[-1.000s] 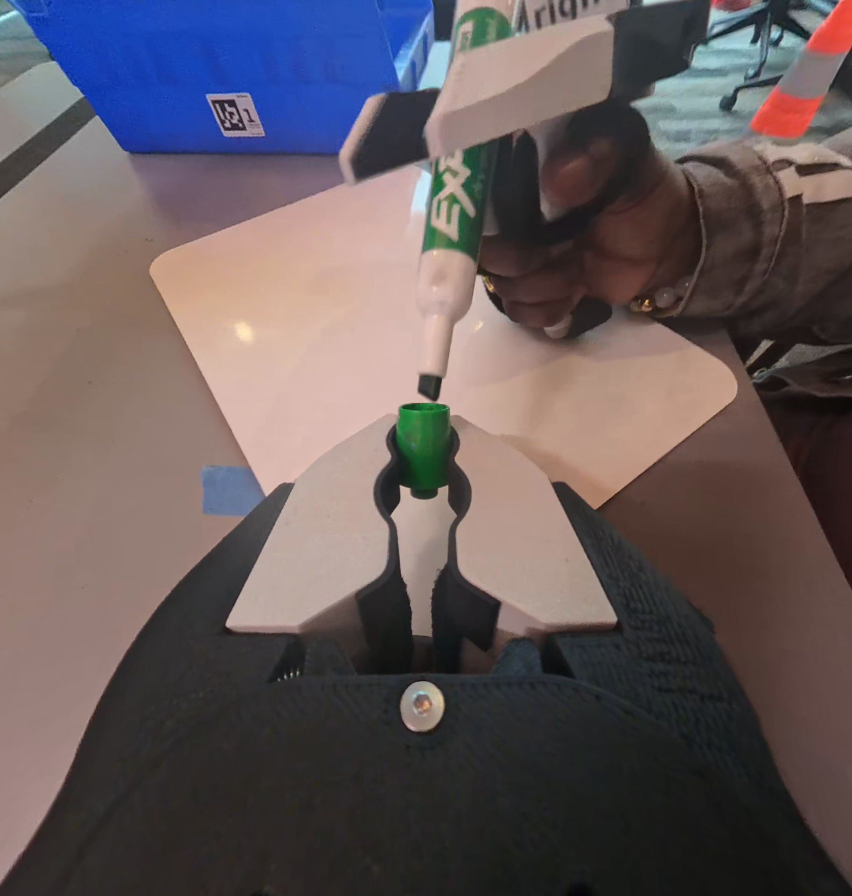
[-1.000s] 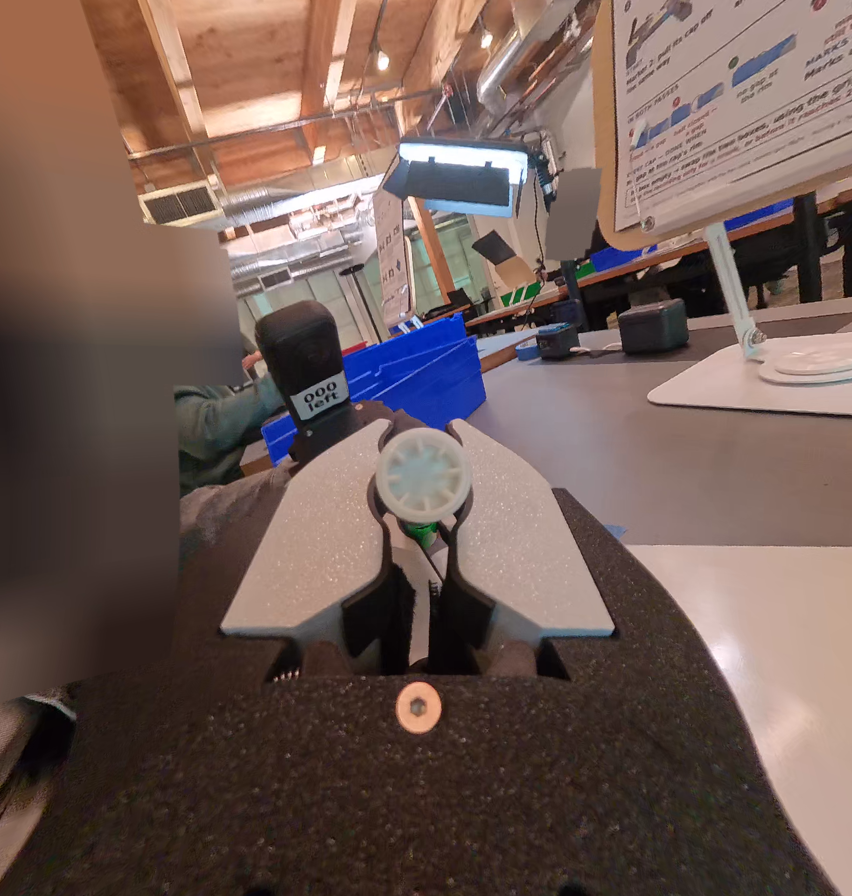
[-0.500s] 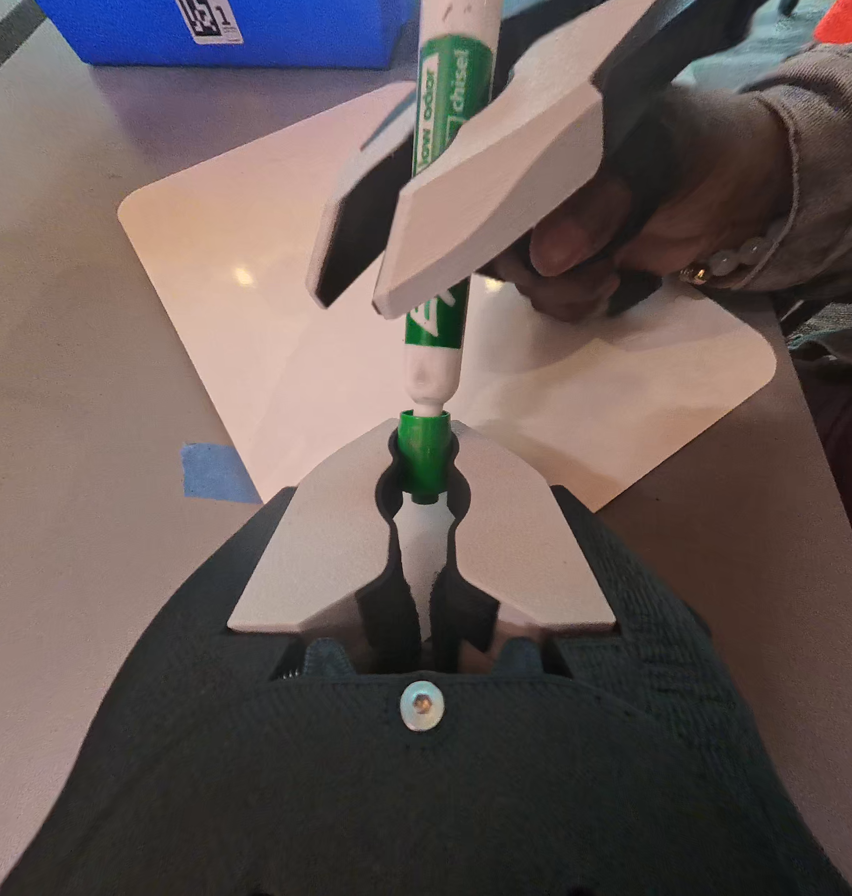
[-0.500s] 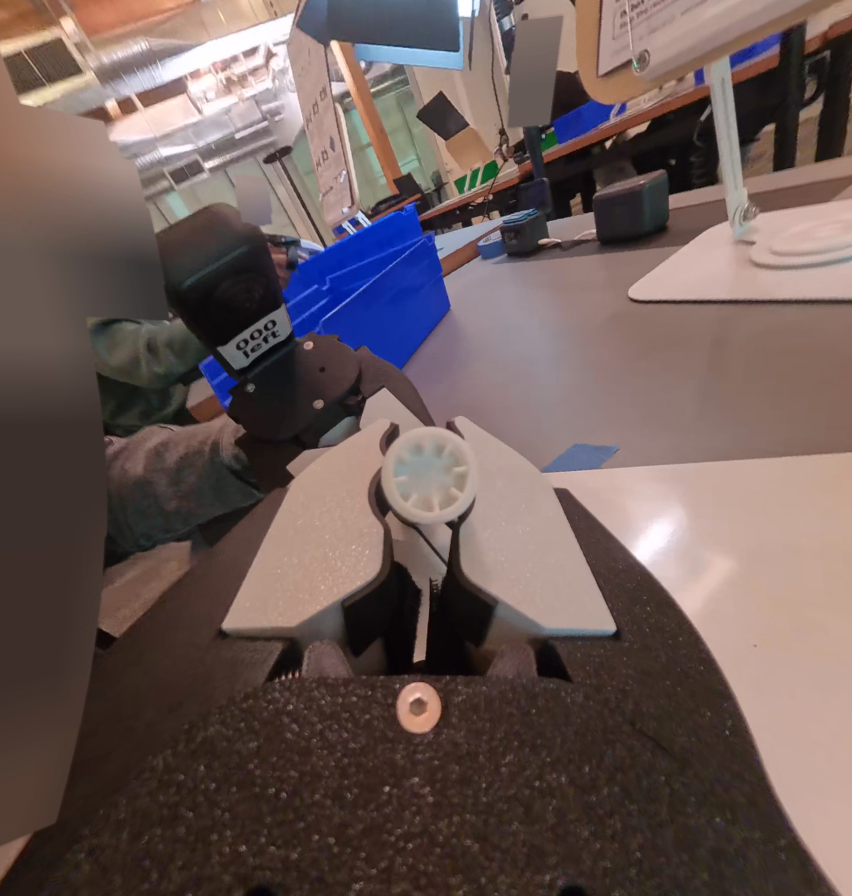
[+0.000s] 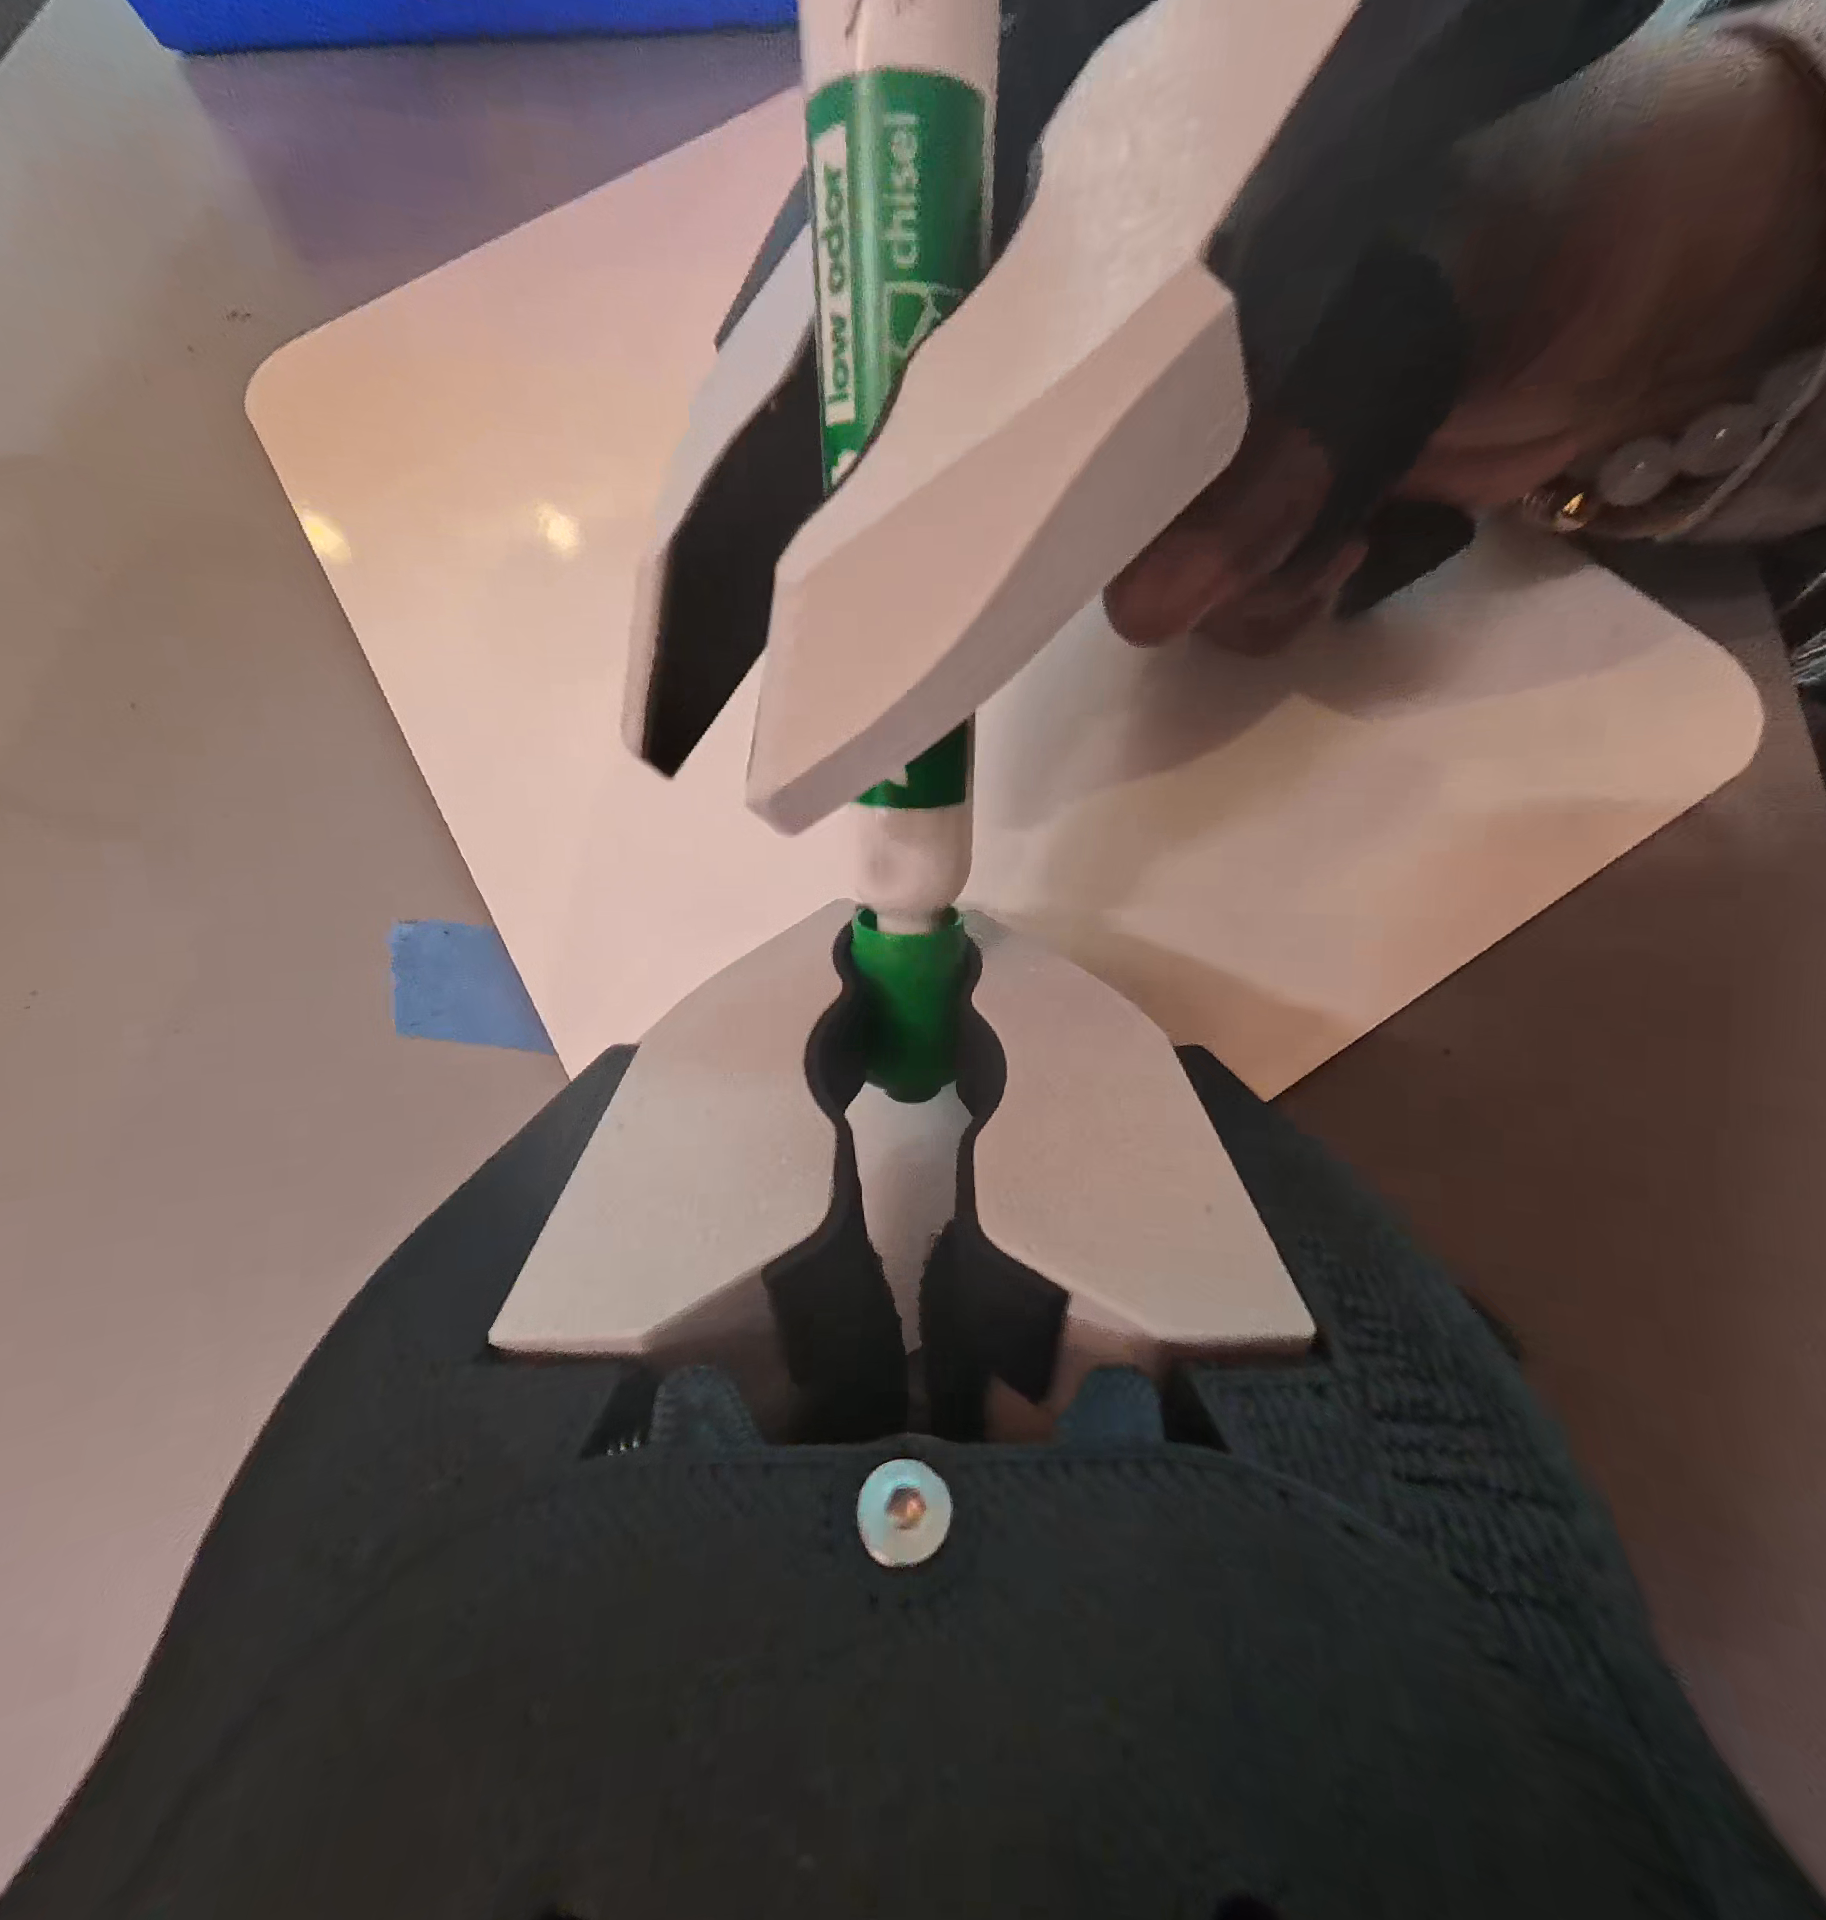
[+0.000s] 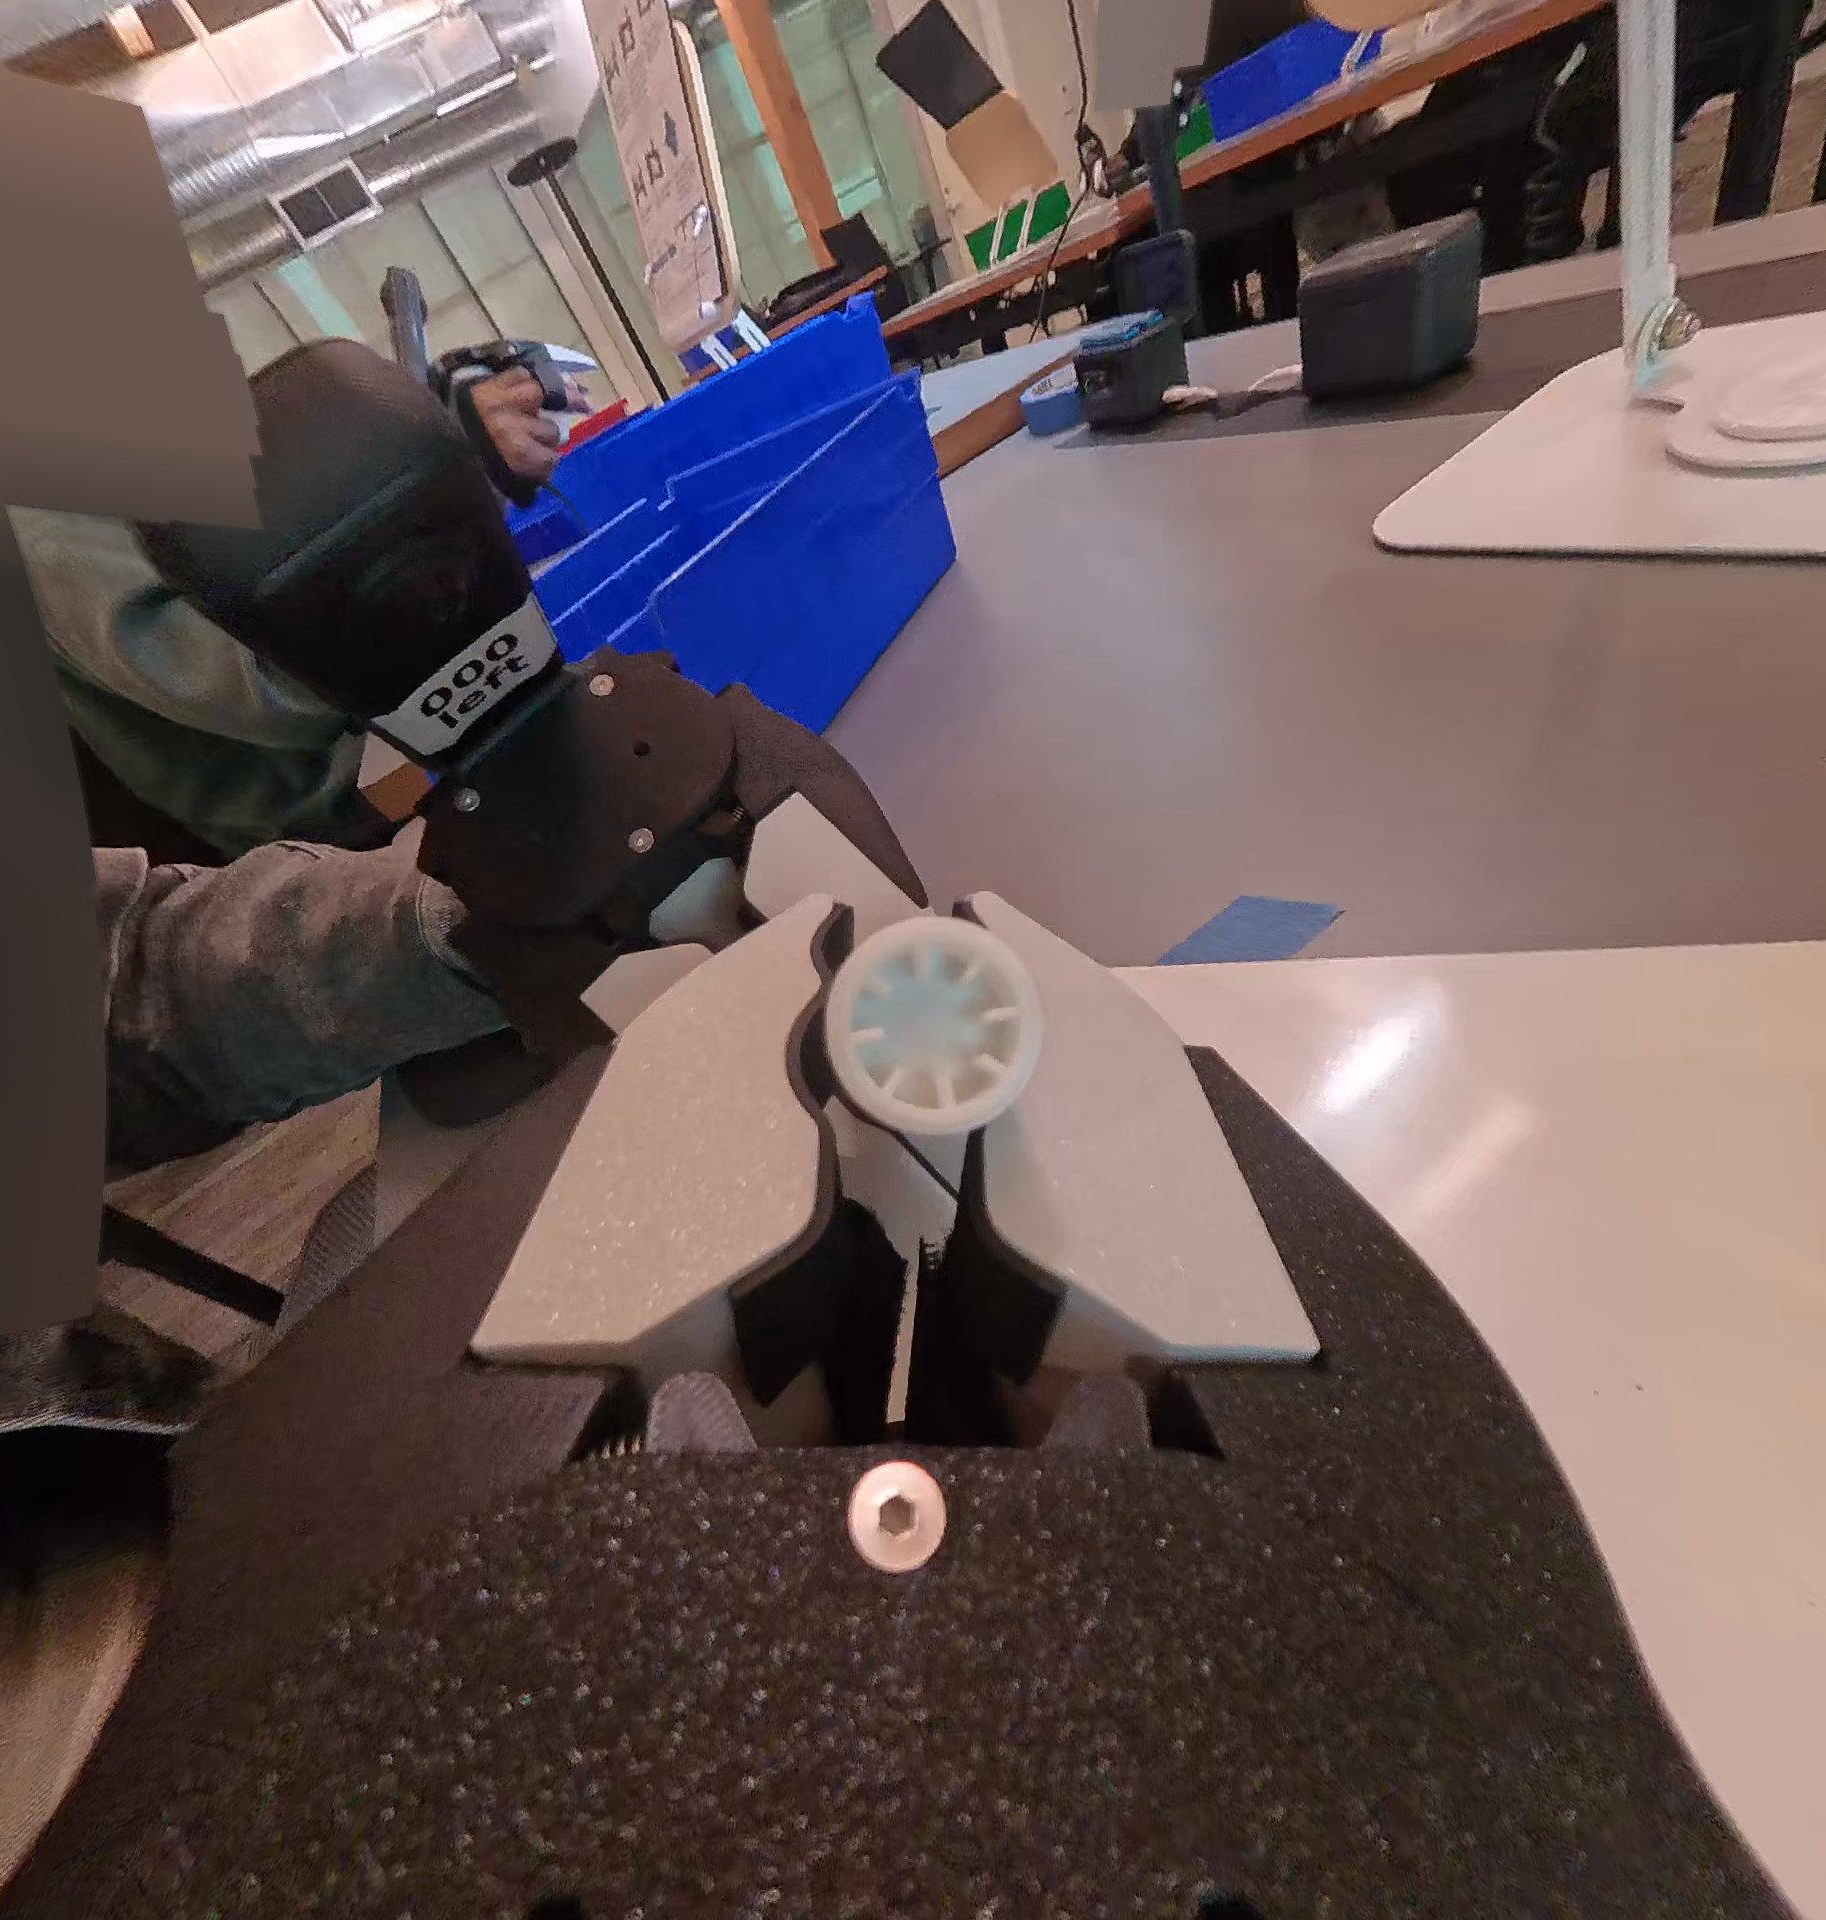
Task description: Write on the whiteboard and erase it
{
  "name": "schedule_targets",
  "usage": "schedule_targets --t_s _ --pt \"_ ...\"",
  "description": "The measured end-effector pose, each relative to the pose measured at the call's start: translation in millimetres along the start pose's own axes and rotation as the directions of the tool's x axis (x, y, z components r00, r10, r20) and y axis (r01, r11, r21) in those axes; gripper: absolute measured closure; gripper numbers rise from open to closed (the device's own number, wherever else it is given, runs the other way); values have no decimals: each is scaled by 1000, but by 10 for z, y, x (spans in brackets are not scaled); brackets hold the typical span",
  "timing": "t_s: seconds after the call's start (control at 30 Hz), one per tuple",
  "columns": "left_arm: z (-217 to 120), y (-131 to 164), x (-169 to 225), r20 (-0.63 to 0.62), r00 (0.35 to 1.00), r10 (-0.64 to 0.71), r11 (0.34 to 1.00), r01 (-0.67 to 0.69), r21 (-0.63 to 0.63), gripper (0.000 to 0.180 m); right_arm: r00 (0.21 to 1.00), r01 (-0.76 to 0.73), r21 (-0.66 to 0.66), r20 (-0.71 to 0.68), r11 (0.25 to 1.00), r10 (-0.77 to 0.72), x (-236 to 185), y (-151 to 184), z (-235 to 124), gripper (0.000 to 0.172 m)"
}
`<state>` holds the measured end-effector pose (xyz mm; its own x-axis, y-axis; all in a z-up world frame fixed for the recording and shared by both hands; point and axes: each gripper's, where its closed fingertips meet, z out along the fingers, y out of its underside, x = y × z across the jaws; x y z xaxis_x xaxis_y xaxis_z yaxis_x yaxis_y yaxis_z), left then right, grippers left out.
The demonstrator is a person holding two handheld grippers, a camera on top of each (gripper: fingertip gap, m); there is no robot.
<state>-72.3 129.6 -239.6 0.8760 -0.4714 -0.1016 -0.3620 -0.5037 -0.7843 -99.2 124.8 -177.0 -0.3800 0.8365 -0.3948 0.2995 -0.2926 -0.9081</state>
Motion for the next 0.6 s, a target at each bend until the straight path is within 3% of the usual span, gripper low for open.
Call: schedule_targets --t_s 0.27,0.33,0.43,0.53,0.6 --pt "30 31 -17 17 1000 2 1000 -1 -30 171 998 56 -87 -26 995 -59 6 99 61 152" --pt "48 19 18 10 1000 11 999 -11 -33 171 998 63 -176 -14 982 -66 -26 221 132 152" --pt "44 18 -28 26 999 -20 999 21 -24 170 989 126 -176 -59 976 -139 -8 207 165 152" --pt "54 19 -30 7 1000 -18 1000 18 -21 167 995 76 -170 -44 982 -85 -2 203 153 152" --pt "37 -1 -51 3 999 -43 999 43 -2 138 998 61 -127 -24 990 -65 -8 148 115 152"
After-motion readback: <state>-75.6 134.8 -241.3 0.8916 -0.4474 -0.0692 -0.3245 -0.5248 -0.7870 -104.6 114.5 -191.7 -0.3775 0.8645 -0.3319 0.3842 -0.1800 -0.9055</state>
